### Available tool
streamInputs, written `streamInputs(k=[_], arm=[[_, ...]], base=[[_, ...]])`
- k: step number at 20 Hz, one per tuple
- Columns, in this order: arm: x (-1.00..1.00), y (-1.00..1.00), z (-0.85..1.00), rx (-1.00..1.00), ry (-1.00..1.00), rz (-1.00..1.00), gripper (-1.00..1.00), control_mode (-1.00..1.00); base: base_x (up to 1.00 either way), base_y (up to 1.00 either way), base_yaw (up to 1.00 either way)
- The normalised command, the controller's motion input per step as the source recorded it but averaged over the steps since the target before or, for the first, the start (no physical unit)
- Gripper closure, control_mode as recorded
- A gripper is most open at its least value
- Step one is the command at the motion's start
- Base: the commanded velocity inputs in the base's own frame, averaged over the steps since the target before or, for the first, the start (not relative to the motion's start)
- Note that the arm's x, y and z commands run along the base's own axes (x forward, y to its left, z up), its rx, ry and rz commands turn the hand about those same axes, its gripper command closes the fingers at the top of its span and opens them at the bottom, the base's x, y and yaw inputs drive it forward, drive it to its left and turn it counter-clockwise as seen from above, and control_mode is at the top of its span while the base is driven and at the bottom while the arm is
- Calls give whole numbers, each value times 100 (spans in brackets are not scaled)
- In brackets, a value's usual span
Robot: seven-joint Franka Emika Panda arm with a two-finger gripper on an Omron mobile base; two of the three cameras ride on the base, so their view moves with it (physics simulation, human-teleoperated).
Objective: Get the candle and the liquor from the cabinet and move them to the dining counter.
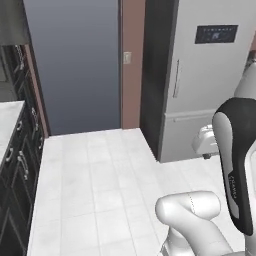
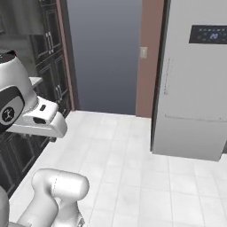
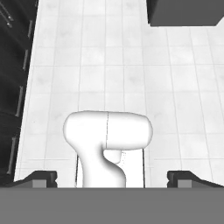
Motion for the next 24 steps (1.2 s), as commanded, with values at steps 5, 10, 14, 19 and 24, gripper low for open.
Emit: streamInputs(k=[5,10,14,19,24], arm=[[0,0,0,0,0,0,-100,100],[0,0,0,0,0,0,-100,100],[0,0,0,0,0,0,-100,100],[0,0,0,0,0,0,-100,100],[0,0,0,0,0,0,-100,100]], base=[[100,0,0],[100,0,1],[100,1,9],[100,1,20],[97,-3,72]])
